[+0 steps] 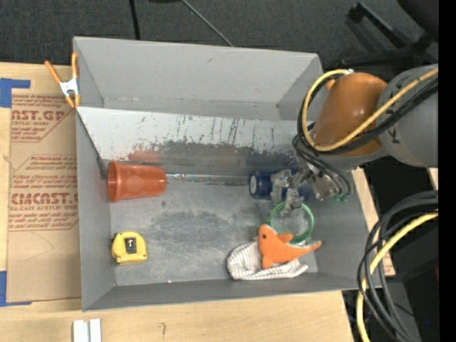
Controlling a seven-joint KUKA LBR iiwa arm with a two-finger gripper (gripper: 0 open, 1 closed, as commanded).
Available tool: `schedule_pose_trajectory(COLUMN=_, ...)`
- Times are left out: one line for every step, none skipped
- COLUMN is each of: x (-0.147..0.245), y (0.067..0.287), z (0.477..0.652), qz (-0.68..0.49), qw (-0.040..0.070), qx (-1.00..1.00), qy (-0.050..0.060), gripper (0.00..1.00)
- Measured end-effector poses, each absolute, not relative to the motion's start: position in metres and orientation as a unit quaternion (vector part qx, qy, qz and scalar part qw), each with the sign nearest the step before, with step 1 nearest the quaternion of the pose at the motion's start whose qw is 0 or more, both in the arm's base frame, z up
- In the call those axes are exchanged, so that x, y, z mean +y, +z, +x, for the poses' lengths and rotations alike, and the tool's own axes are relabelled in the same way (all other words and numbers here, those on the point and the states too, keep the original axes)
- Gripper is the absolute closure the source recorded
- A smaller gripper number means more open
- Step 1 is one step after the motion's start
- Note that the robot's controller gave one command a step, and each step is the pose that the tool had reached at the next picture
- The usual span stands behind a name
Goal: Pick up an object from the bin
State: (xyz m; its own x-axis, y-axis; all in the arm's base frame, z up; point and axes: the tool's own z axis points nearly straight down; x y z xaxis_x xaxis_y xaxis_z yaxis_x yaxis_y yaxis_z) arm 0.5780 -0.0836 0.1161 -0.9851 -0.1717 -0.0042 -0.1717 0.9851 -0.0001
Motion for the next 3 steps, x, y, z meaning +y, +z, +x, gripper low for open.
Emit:
schedule_pose_trajectory(x=-0.084, y=0.116, z=0.578, qz=-0.086, qw=0.002, qx=0.996, qy=0.0, gripper=1.0)
schedule_pose_trajectory(x=-0.078, y=0.14, z=0.571, qz=-0.08, qw=0.001, qx=0.997, qy=0.0, gripper=1.0)
schedule_pose_trajectory(x=-0.068, y=0.2, z=0.57, qz=-0.075, qw=-0.001, qx=0.997, qy=0.001, gripper=1.0)
